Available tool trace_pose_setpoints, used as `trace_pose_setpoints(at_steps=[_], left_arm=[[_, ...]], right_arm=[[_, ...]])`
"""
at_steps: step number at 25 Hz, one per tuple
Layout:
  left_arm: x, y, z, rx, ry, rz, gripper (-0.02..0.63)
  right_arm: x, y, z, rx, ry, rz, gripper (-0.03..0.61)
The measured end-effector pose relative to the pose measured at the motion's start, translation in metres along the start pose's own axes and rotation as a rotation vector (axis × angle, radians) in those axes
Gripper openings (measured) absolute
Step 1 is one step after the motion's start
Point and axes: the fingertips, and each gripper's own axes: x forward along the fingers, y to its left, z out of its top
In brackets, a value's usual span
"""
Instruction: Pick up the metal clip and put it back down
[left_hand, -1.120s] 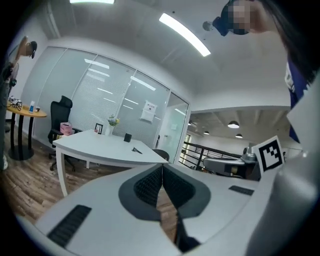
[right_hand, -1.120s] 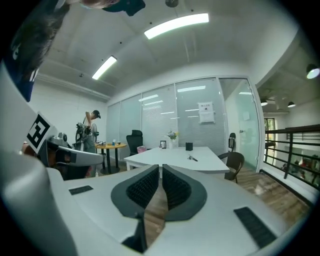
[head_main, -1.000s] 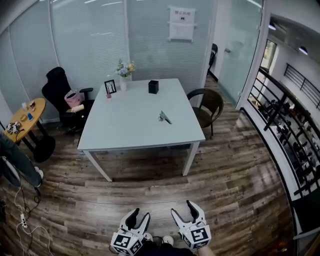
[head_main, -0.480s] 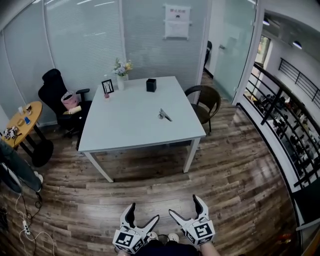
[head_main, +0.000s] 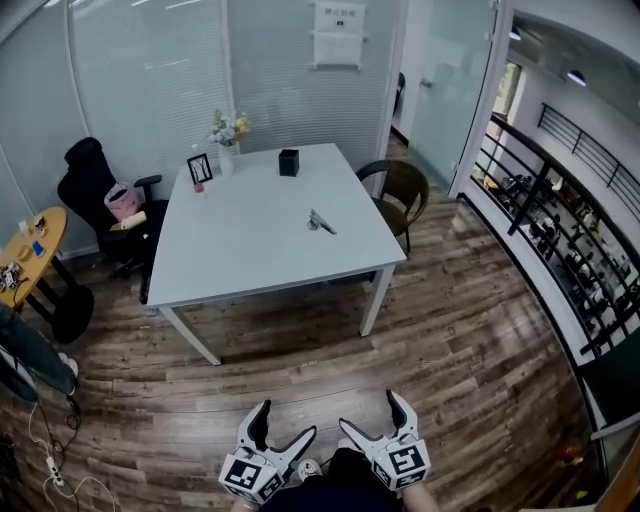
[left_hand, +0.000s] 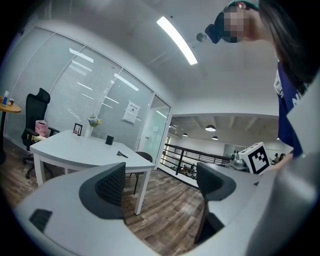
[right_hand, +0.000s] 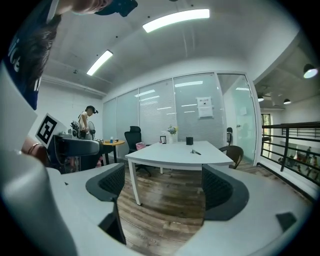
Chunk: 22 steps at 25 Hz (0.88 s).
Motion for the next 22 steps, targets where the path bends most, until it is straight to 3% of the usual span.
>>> trace_pose_setpoints(at_steps=[4,11,16,22], left_arm=[[0.0,0.012,-0.01,0.012,0.019,0.014,0.442],[0.021,0.039,-0.002,0.004,-0.02,0.088,0.442],[0.057,0.054,0.003,-0.011,0.002,0.077,0.439],[0.118,0.081,0.021,-0.015,-0.031,0.177,0.433]], right_arm=[[0.01,0.003,-0.006,-0.004,0.002,0.014,0.472],[0.049,-0.016,-0.002,-0.019,0.006,0.063,0.469],[0.091,-0.05,0.015,-0.034,-0.008,0.081,0.468],[0.144,-0.107,0.031,-0.037,-0.006,0.133,0.457]])
